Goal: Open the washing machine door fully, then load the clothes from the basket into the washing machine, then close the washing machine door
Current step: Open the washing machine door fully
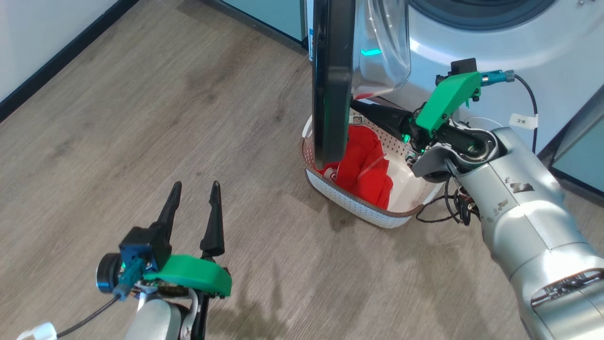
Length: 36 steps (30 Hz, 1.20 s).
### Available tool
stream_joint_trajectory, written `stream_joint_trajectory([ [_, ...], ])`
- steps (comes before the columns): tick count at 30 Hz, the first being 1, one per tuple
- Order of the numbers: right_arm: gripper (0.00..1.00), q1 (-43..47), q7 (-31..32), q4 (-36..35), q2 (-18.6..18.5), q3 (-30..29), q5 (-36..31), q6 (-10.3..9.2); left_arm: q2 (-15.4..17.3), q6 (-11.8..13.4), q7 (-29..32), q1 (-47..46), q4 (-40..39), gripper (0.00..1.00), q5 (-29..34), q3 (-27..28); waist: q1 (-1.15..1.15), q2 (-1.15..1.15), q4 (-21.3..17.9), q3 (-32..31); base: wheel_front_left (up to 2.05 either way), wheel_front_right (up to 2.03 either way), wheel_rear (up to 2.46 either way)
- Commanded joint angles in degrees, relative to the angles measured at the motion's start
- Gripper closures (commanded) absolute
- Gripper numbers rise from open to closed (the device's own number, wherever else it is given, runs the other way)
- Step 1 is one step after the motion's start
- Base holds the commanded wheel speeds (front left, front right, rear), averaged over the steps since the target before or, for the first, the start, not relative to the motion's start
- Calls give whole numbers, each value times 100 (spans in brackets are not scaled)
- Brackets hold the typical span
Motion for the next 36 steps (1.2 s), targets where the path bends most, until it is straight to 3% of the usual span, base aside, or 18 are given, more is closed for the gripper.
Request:
stream_joint_trajectory([
  [1,100,-250,-78,-178,143,71,69,3,58,21,-56,-114,-202,0,79,228,0,0,-10,-26,0,0,0],
  [8,100,-32,-488,-262,62,141,-10,3,58,-77,-56,-73,-80,0,185,181,0,0,-97,-281,0,0,0],
  [15,100,781,-1336,-1194,-488,680,-836,3,58,-222,-56,-51,127,0,308,198,0,0,-251,-702,0,0,0],
  [22,100,1491,-2898,-2058,-1213,1634,-2219,3,58,-343,-56,-113,283,0,414,354,0,0,-568,-953,0,0,0],
  [27,100,1668,-4124,-2106,-1536,2177,-3335,3,58,-389,-56,-169,283,0,454,519,0,0,-883,-990,0,0,0],
  [30,100,1792,-4656,-1968,-1545,2108,-3796,3,58,-394,-56,-176,259,0,462,584,0,0,-1044,-1009,0,0,0],
  [34,100,1973,-4835,-1942,-1453,1736,-4323,3,58,-383,-56,-156,242,0,468,642,0,0,-1197,-1022,0,0,0],
  [36,100,2137,-4852,-2152,-1364,1206,-4781,3,58,-376,-56,-138,227,0,474,677,0,0,-1295,-1016,0,0,0],
])
